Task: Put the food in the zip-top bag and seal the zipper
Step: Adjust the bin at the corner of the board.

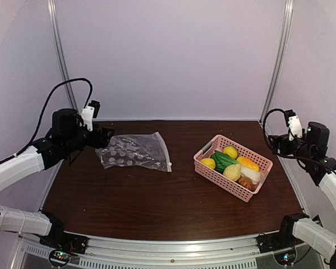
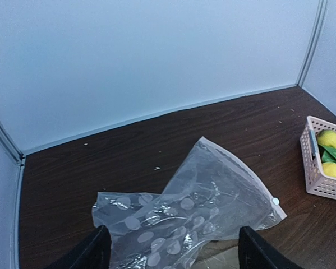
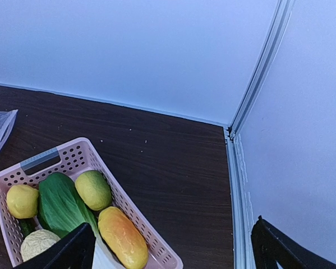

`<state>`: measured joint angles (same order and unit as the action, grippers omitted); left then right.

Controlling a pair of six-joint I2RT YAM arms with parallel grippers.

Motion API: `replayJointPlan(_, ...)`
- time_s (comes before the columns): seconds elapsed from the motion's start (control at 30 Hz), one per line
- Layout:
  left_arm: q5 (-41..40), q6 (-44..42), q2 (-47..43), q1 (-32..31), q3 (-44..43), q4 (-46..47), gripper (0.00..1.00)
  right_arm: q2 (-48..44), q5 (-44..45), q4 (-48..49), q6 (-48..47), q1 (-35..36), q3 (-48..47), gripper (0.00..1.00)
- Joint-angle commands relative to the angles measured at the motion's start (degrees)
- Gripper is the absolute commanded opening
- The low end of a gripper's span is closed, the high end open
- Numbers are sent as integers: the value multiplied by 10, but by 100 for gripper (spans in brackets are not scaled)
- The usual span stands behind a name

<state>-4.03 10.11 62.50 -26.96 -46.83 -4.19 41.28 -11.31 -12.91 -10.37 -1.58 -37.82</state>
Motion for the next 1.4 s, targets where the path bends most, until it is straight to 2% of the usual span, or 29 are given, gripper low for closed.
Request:
replayJointPlan(0.0,102,23,33,-34,-20,37,79,-25,-83,-25,-51,-13,26,99)
replayJointPlan(0.07,101,23,54,-70,-39,22,79,-31,-115,-36,-66,-17,32,99)
replayJointPlan(0.27,6,58,166,-207,-154,-50,76,-35,-138,-41,-91,-22,43,99)
replayJointPlan(0.4,-37,150,264,-282,-244,-73,73,-47,-135,-45,-98,-24,49,100)
replayJointPlan(0.57,-53,235,380,-339,-345,-82,71,-58,-134,-45,-105,-25,54,100)
replayJointPlan(0.73,-67,311,493,-351,-452,-144,72,-54,-128,-46,-112,-26,55,100)
replayJointPlan(0.9,-77,377,566,-352,-505,-133,64,-55,-126,-50,-115,-30,57,100)
replayJointPlan(1.07,-118,410,636,-350,-576,-149,62,-52,-126,-51,-118,-34,59,100)
replayJointPlan(1.2,-124,446,670,-344,-599,-155,59,-51,-130,-53,-118,-38,58,100)
replayJointPlan(1.37,-123,482,693,-339,-610,-156,49,-55,-134,-56,-117,-40,58,100)
